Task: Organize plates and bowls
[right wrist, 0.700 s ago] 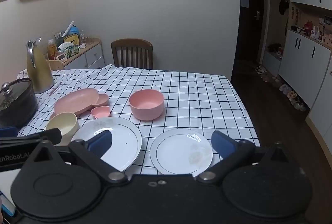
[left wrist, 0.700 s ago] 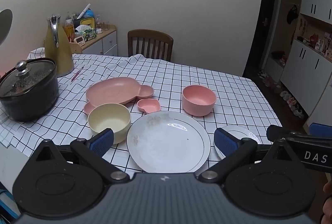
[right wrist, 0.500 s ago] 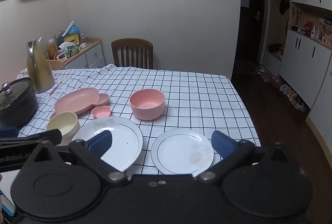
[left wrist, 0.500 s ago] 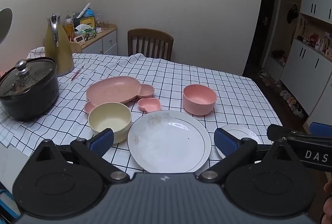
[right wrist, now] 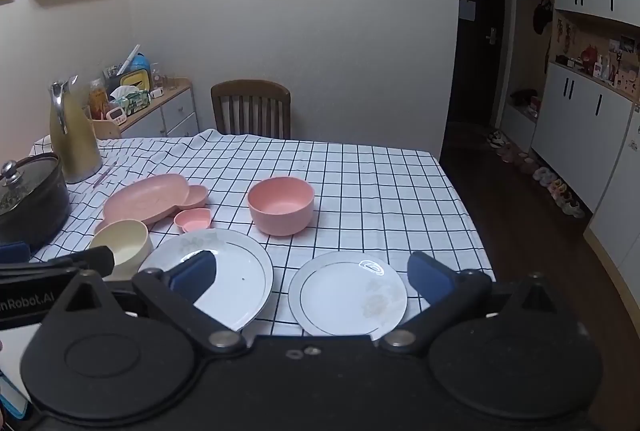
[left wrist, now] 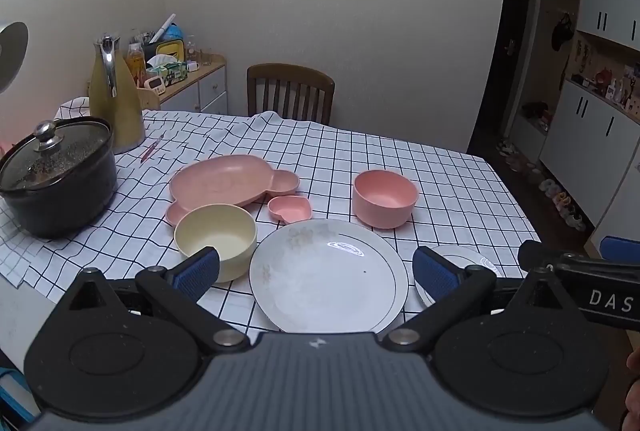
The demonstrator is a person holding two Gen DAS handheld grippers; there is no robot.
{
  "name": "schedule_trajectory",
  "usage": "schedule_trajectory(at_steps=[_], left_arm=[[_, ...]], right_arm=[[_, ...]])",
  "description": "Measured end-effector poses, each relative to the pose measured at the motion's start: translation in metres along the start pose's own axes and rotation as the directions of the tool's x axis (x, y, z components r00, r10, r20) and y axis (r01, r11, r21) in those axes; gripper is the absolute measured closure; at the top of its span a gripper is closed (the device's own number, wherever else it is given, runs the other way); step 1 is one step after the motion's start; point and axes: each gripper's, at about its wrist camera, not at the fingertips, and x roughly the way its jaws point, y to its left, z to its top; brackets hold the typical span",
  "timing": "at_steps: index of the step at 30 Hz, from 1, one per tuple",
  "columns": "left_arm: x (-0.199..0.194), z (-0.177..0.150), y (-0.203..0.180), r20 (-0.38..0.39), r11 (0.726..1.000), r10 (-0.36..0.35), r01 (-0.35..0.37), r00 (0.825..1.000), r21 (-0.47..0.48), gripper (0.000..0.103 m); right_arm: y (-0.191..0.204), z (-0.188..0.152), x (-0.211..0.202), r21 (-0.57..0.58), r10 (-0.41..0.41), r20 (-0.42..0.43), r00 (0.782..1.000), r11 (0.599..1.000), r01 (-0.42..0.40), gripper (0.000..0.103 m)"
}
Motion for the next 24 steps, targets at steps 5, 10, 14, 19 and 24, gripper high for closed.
schedule_trajectory(at_steps=[5, 10, 14, 19, 24], left_arm=[[-0.0025, -0.0007, -0.0001, 0.002, 1.000, -0.016, 0.016, 1.000, -0.004, 0.000], [-0.0062, -0.0021, -0.0020, 0.014, 1.000, -0.016, 0.016, 1.000, 0.005, 0.000], [-0.0059, -0.0025, -0.0015, 0.008, 1.000, -0.028, 0.028, 1.000, -0.004, 0.000], [-0.0072, -0.0019, 0.0006, 0.006, 0.999, -0.032, 0.032, 0.999, -0.013, 0.000], [-0.0074, -0.0012, 0.0012, 0.008, 1.000, -0.027, 0.027, 1.000, -0.011, 0.000]], right_arm=[[0.0001, -0.0002, -0.0033, -0.003, -0.002, 0.007, 1.000, 1.000, 0.002, 0.001], [-0.0008, -0.0006, -0.0059, -0.002, -0.008, 0.009, 1.000, 1.000, 0.008, 0.001], [-0.0005, -0.0009, -0.0069, -0.004, -0.011, 0.014, 1.000, 1.000, 0.011, 0.001], [0.0001, -0.0026, -0.0083, -0.006, -0.013, 0.018, 1.000, 1.000, 0.013, 0.001], [0.0005, -0.0034, -0.0087, -0.010, -0.011, 0.021, 1.000, 1.000, 0.011, 0.001]])
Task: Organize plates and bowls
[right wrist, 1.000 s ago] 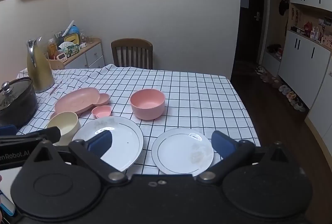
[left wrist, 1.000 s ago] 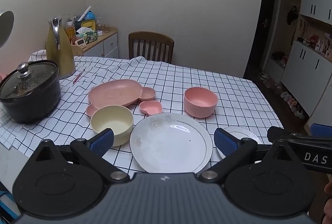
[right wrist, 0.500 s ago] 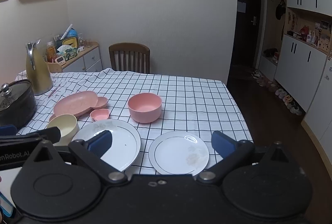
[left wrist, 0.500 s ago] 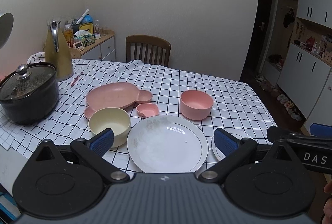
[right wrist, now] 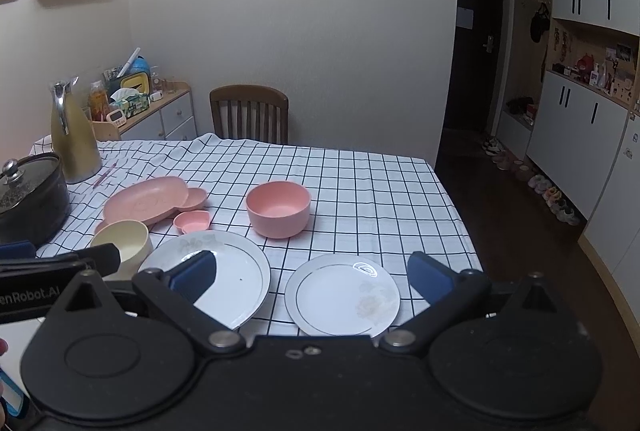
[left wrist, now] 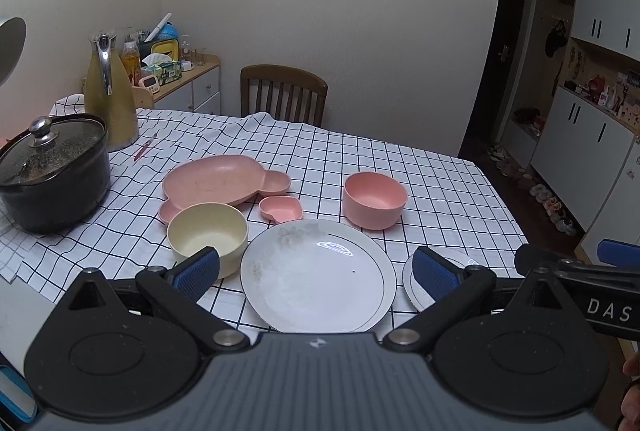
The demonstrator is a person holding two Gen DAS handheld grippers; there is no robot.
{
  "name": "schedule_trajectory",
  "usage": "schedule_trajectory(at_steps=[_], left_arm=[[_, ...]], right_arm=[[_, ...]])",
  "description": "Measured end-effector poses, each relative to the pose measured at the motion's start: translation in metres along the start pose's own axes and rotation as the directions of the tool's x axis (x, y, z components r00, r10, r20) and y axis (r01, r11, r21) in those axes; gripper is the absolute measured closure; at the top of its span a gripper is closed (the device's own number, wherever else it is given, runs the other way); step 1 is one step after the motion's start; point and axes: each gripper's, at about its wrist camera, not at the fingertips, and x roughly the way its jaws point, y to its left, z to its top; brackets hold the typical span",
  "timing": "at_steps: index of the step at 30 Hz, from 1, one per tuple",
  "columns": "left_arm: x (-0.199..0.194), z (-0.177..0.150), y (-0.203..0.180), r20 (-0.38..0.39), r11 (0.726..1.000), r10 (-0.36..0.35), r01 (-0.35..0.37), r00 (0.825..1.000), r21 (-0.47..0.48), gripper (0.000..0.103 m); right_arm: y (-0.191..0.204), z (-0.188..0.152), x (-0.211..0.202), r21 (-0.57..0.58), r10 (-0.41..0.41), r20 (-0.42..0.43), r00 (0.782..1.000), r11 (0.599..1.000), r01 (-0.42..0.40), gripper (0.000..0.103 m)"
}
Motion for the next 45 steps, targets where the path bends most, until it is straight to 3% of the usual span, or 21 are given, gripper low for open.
schedule_trajectory(at_steps=[19, 36, 45], left_arm=[[0.000, 0.001, 0.009, 0.006, 1.000, 0.011, -0.011, 1.000, 0.002, 0.000], [0.006, 0.002, 0.026, -0.001, 0.999, -0.037, 0.037, 0.999, -0.029, 0.000], [0.019, 0.001, 0.025, -0.029, 0.999, -0.014, 0.013, 0.999, -0.041, 0.000]], right_arm=[[0.015, 0.004, 0.001, -0.018, 0.001, 0.002, 1.000, 1.000, -0.001, 0.001], [0.031, 0.008, -0.003, -0.035, -0.042, 0.002, 0.999, 0.999, 0.042, 0.003], [0.029, 0.008, 0.012, -0.044, -0.005, -0.014, 1.000, 0.999, 0.004, 0.002]])
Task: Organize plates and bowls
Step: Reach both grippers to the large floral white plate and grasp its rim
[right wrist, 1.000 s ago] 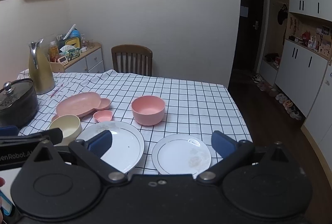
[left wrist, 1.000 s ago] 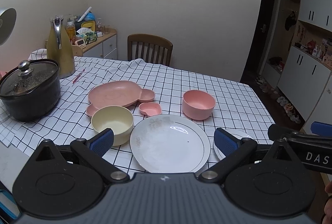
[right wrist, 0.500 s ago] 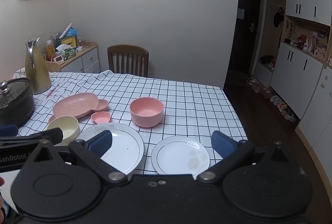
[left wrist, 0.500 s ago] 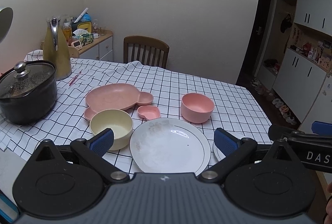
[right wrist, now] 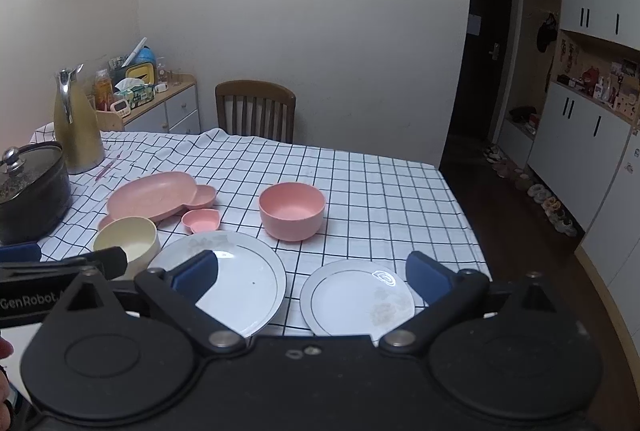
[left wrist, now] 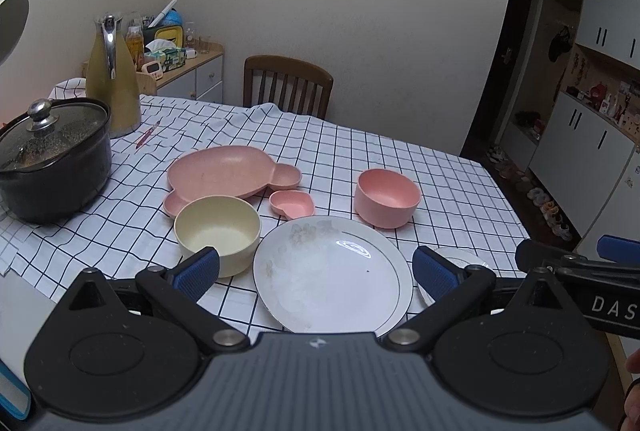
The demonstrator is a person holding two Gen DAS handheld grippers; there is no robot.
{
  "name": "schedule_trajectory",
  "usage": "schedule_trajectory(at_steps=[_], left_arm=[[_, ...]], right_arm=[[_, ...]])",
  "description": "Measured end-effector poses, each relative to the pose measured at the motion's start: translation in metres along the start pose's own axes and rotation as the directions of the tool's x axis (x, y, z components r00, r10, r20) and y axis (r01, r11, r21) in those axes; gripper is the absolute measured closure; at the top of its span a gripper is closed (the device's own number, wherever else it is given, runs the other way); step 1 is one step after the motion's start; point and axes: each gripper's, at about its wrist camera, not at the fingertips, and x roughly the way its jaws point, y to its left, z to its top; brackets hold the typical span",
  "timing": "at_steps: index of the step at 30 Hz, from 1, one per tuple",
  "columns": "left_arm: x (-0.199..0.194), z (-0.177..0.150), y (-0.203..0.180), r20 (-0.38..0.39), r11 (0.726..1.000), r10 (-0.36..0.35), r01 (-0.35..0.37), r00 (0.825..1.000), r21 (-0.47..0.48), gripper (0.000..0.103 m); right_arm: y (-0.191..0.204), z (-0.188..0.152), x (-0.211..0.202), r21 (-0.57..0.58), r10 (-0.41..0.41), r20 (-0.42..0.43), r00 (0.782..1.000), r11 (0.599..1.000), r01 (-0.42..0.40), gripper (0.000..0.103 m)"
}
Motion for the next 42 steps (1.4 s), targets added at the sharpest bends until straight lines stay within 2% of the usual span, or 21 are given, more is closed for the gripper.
schedule_trajectory(at_steps=[5, 9, 14, 16, 19, 21, 23, 25, 27, 30, 33, 35, 39, 42], left_arm=[[0.023, 0.001, -0.003, -0.029, 1.000, 0.025, -0.025, 0.999, -0.013, 0.000], [0.050, 0.001, -0.002, -0.054, 0.998, 0.059, -0.061, 0.997, -0.031, 0.000], [0.083, -0.001, 0.001, -0.080, 0.990, 0.136, -0.138, 0.987, -0.018, 0.000], [0.097, -0.002, 0.004, -0.108, 0.985, 0.164, -0.168, 0.981, -0.030, 0.000], [0.114, -0.007, 0.014, -0.152, 0.980, 0.169, -0.183, 0.974, -0.078, 0.000], [0.126, -0.012, 0.024, -0.183, 0.978, 0.150, -0.173, 0.972, -0.114, 0.001], [0.139, -0.015, 0.033, -0.220, 0.977, 0.135, -0.167, 0.966, -0.133, 0.022], [0.149, -0.016, 0.039, -0.250, 0.973, 0.140, -0.180, 0.958, -0.143, 0.033], [0.155, -0.020, 0.041, -0.270, 0.971, 0.138, -0.184, 0.953, -0.153, 0.035], [0.165, -0.025, 0.039, -0.298, 0.971, 0.137, -0.188, 0.945, -0.149, 0.044], [0.175, -0.028, 0.041, -0.335, 0.966, 0.129, -0.195, 0.934, -0.172, 0.052], [0.180, -0.030, 0.043, -0.353, 0.963, 0.117, -0.193, 0.928, -0.189, 0.062], [0.182, -0.031, 0.046, -0.366, 0.961, 0.082, -0.171, 0.927, -0.216, 0.070], [0.184, -0.030, 0.051, -0.372, 0.957, 0.073, -0.170, 0.926, -0.235, 0.076]], right_arm=[[-0.006, 0.001, 0.024, -0.012, 0.044, -0.025, 0.999, 0.999, -0.044, 0.002], [-0.010, 0.002, 0.057, -0.088, 0.097, -0.043, 0.994, 0.991, -0.101, 0.002], [-0.010, 0.004, 0.111, -0.184, 0.208, -0.143, 0.968, 0.955, -0.232, 0.003], [-0.006, 0.004, 0.132, -0.230, 0.218, -0.171, 0.961, 0.940, -0.253, 0.007], [-0.001, 0.003, 0.157, -0.260, 0.248, -0.206, 0.947, 0.919, -0.297, 0.016], [0.002, 0.003, 0.175, -0.270, 0.261, -0.236, 0.936, 0.908, -0.321, 0.027], [0.004, 0.003, 0.191, -0.267, 0.268, -0.265, 0.926, 0.902, -0.338, 0.031], [0.005, 0.003, 0.205, -0.259, 0.287, -0.295, 0.911, 0.894, -0.366, 0.035], [0.007, 0.002, 0.218, -0.248, 0.300, -0.326, 0.896, 0.888, -0.388, 0.044], [0.007, 0.000, 0.236, -0.213, 0.307, -0.373, 0.875, 0.890, -0.403, 0.057], [0.006, -0.001, 0.249, -0.178, 0.315, -0.407, 0.857, 0.893, -0.413, 0.063], [0.004, -0.001, 0.255, -0.157, 0.327, -0.425, 0.844, 0.891, -0.425, 0.068], [-0.002, 0.000, 0.264, -0.074, 0.363, -0.460, 0.810, 0.894, -0.442, 0.080], [-0.007, 0.001, 0.267, -0.031, 0.374, -0.466, 0.802, 0.899, -0.437, 0.087]])
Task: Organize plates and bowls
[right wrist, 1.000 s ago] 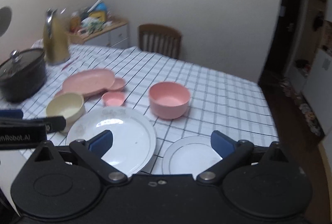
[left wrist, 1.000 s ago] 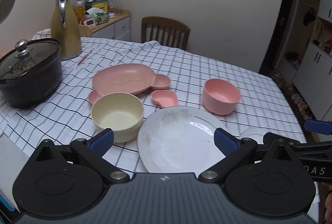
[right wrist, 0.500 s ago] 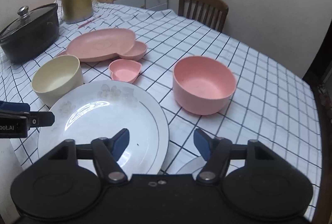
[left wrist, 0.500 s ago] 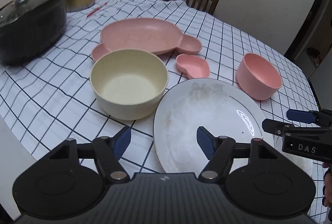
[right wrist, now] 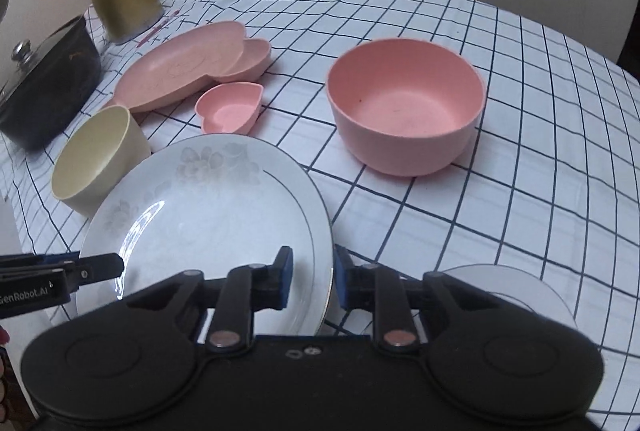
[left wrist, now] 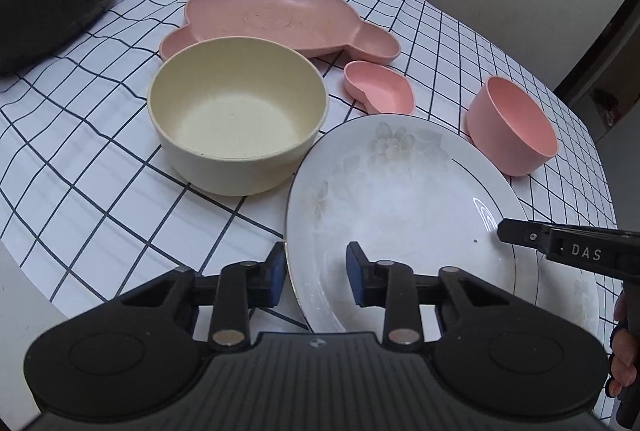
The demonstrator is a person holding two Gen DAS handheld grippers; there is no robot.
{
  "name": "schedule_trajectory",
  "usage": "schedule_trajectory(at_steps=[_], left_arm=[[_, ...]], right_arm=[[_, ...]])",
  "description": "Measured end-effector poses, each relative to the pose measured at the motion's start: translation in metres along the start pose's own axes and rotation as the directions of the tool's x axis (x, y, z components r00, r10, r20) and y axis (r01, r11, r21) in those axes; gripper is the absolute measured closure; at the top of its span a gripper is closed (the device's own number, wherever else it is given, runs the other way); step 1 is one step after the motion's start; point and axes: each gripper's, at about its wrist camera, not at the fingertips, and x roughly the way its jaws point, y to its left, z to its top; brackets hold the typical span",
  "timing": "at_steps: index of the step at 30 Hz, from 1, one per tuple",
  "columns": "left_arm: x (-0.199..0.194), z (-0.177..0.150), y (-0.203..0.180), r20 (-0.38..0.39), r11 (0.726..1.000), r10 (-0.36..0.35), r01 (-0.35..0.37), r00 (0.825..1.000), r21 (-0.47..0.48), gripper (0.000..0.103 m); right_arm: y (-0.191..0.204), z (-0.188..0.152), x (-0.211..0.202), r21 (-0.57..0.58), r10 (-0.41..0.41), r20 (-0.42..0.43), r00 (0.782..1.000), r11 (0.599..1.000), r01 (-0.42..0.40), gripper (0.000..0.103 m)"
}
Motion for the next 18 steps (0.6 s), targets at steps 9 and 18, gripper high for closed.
schedule_trajectory(at_steps=[9, 18], left_arm=[[0.006, 0.004, 0.015, -0.023, 0.998, -0.046, 0.045, 0.999, -0.052, 0.090], [0.003, 0.002, 0.021, -0.026, 0.997, -0.072, 0.071, 0.997, -0.034, 0.092]], right_arm=[[-0.020, 0.005, 0.004, 0.096, 0.077, -0.039, 0.996, 0.993, -0.073, 0.095], [-0.020, 0.003, 0.002, 0.119, 0.103, -0.066, 0.993, 0.988, -0.094, 0.096]])
